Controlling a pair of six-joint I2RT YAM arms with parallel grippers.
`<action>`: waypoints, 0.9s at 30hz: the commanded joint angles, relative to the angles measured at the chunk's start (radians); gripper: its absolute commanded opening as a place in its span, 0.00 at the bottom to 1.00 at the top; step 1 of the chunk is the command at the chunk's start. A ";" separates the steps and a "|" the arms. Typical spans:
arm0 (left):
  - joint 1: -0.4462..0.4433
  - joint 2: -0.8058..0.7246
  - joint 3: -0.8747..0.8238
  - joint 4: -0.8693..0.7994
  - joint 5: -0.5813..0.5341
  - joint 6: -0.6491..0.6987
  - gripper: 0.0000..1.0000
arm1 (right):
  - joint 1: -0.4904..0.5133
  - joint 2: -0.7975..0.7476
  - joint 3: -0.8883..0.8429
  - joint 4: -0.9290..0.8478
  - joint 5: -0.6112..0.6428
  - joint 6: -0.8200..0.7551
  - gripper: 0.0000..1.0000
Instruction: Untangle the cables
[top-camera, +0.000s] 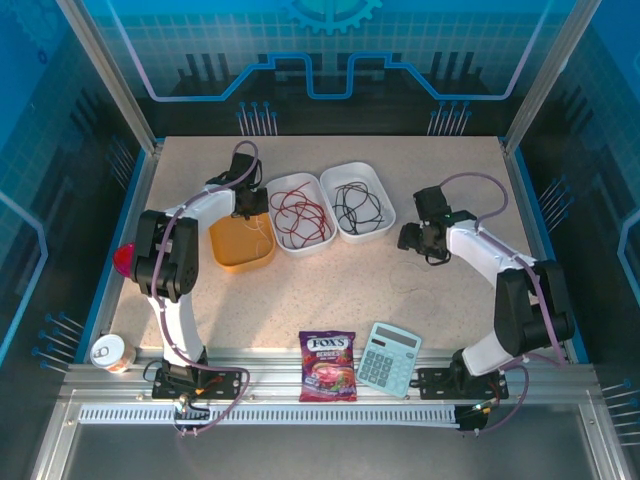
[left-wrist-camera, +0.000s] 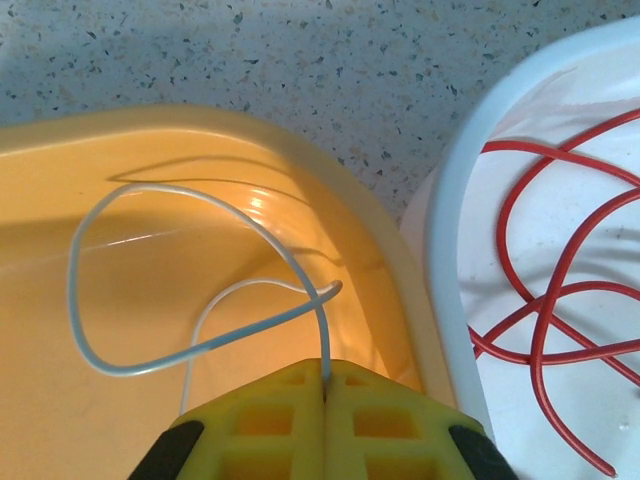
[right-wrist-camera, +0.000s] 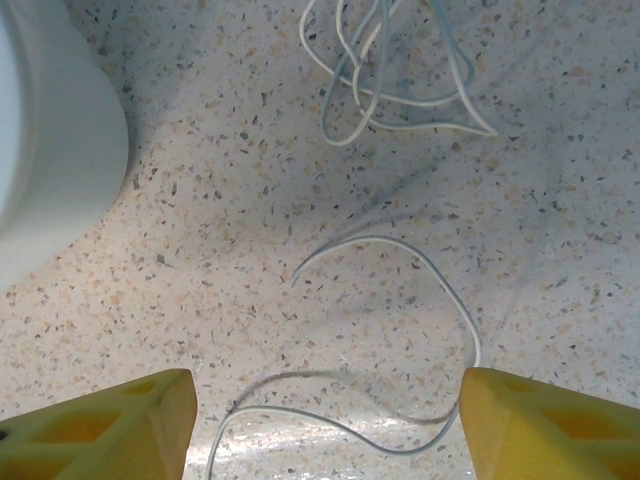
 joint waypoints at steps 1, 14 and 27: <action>0.005 -0.069 -0.015 -0.041 0.006 -0.032 0.03 | 0.014 0.032 0.041 -0.040 0.049 -0.001 0.70; 0.005 -0.261 -0.119 -0.093 -0.043 -0.044 0.30 | -0.009 0.080 0.088 -0.084 0.101 -0.014 0.67; 0.004 -0.579 -0.276 -0.113 -0.003 -0.099 0.79 | -0.123 0.112 0.221 -0.098 0.035 -0.111 0.65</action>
